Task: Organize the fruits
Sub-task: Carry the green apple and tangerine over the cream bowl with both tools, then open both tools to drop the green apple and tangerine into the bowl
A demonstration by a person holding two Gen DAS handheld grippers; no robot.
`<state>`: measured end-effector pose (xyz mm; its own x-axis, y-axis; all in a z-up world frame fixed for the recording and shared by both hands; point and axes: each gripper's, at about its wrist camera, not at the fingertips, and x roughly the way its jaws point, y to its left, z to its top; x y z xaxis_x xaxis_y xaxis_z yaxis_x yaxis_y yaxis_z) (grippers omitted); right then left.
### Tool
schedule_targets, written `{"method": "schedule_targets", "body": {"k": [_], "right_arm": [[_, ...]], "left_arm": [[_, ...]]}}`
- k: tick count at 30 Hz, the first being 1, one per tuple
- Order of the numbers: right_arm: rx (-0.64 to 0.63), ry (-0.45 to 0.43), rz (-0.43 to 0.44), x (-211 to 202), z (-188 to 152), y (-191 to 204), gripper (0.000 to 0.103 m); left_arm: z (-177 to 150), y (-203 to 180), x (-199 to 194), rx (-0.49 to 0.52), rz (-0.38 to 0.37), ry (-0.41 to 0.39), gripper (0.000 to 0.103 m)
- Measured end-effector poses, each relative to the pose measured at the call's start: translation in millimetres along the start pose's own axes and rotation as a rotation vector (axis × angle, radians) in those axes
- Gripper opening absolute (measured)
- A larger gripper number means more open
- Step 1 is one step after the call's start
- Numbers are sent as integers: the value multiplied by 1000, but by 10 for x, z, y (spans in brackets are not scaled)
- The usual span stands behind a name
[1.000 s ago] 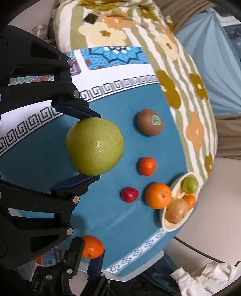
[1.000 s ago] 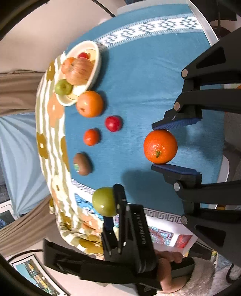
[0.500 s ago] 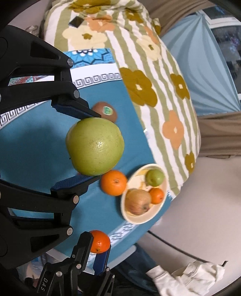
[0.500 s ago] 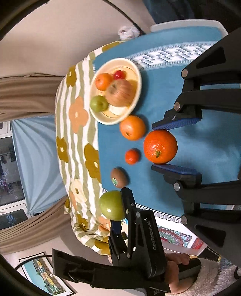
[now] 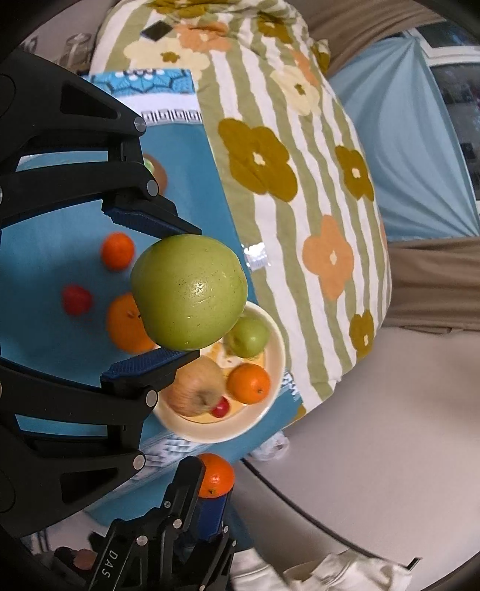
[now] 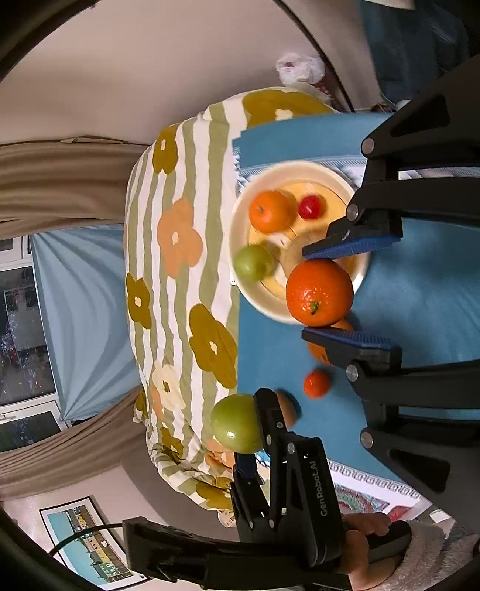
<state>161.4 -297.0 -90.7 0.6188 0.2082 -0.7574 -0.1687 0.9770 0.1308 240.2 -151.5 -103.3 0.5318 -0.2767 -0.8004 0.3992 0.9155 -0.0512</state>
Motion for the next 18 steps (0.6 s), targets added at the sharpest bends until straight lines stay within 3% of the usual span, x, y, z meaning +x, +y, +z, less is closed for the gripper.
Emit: {"method": "schedule_targets", "body": {"k": [9, 18], "right_arm": [[-3, 29, 14, 256, 160, -540, 34], [8, 74, 42, 504, 164, -913, 34]], "left_arm": [[257, -249, 634, -59, 2, 59, 60], [263, -293, 1157, -118, 13, 144, 60]]}}
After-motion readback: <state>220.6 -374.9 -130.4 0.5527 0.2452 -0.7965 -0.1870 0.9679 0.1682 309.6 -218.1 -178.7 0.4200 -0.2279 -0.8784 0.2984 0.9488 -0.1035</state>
